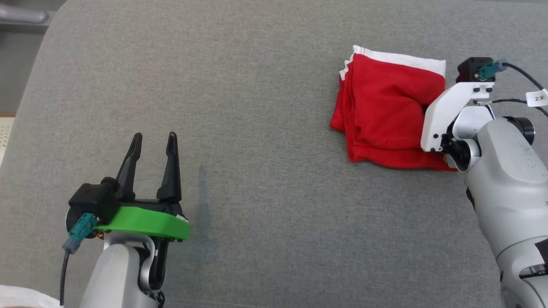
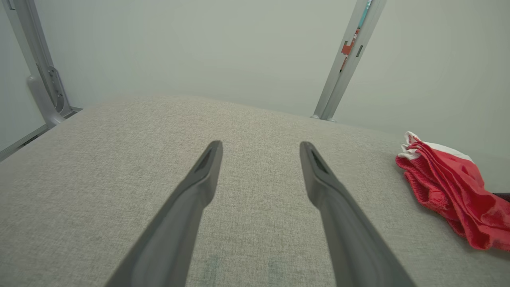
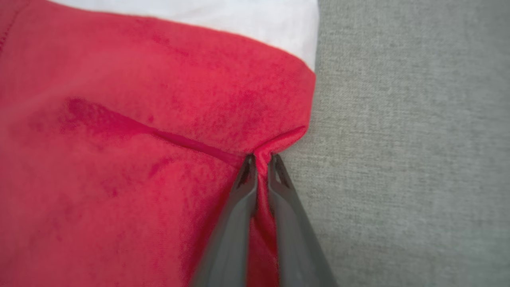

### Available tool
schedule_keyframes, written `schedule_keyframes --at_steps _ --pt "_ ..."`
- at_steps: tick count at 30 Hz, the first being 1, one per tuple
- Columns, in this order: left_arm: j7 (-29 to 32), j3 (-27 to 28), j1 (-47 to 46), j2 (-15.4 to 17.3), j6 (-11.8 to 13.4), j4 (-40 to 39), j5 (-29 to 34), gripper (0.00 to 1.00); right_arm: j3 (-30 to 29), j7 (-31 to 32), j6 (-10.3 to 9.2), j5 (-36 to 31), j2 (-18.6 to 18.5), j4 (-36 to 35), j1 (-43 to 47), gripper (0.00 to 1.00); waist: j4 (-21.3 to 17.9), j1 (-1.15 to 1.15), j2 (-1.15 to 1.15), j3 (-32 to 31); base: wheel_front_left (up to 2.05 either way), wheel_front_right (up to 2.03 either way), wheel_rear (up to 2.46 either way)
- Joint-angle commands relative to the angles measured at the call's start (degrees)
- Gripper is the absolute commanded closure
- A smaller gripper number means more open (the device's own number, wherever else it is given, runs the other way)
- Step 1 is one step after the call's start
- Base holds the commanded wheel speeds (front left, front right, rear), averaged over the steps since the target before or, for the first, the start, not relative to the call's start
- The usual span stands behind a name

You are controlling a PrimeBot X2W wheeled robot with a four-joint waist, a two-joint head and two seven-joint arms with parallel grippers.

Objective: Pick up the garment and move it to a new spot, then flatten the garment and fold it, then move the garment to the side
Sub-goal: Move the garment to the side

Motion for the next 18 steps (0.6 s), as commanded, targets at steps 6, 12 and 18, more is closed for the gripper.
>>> schedule_keyframes --at_steps 6,12,18 --pt "0.0 1.1 1.2 0.7 -0.2 -0.3 0.5 0.00 8.6 2.3 -0.13 5.2 -5.3 -7.5 -1.8 1.00 -7.5 0.00 0.00 -3.0 0.00 0.00 0.00" --pt "0.0 1.6 1.5 1.3 -0.2 -0.7 0.6 0.00 15.6 8.0 -0.13 10.3 -13.3 -16.4 -1.5 1.00 -12.6 0.00 0.00 -3.3 0.00 0.00 0.00" --pt "0.0 1.3 0.7 2.1 -0.2 -1.0 1.0 0.00 20.8 10.7 -0.13 10.9 -21.6 -23.4 -1.3 1.00 -16.7 0.00 0.00 -2.0 0.00 0.00 0.00"
